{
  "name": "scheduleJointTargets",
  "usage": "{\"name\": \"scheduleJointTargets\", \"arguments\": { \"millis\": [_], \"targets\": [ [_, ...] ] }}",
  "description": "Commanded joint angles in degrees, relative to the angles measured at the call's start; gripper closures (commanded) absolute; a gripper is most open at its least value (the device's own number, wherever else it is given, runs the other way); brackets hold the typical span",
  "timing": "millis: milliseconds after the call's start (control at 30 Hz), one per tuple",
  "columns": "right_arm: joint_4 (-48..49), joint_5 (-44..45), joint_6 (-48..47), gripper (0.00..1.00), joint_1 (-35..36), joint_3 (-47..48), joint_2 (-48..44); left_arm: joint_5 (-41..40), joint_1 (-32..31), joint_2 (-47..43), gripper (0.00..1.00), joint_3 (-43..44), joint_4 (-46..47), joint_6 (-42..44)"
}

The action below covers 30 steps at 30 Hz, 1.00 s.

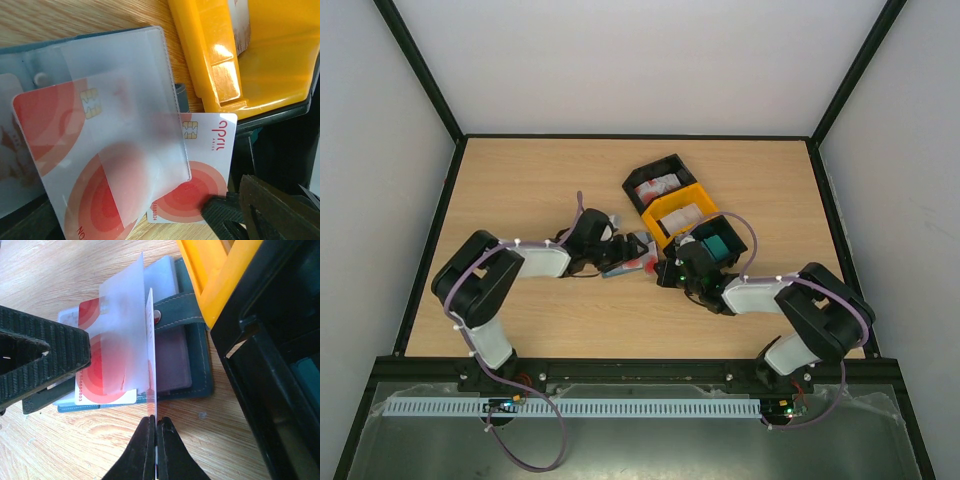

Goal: Put the credit cards into the card holder
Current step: Turn over the card slot in the card holder.

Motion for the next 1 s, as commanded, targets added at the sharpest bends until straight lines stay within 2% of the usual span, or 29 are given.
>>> {"name": "scheduleJointTargets", "arguments": {
  "millis": [0,433,967],
  "targets": [
    [-0.1,0.4,0.1,0.98,-0.6,-0.6,1.2,-3.3,0.0,-2.2,0.13,0.2,-5.3,-0.7],
    [1.5,-4.1,-0.7,0.98,-1.0,0.2,3.2,-8.0,-0.2,-3.5,0.11,1.6,-11.6,-0.9],
    [0.2,-4.4,-0.5,0.98,-2.2,1.7,6.6,-12.3,-0.3,-6.2,0.1,1.0,-16.9,-1.1]
  ]
}}
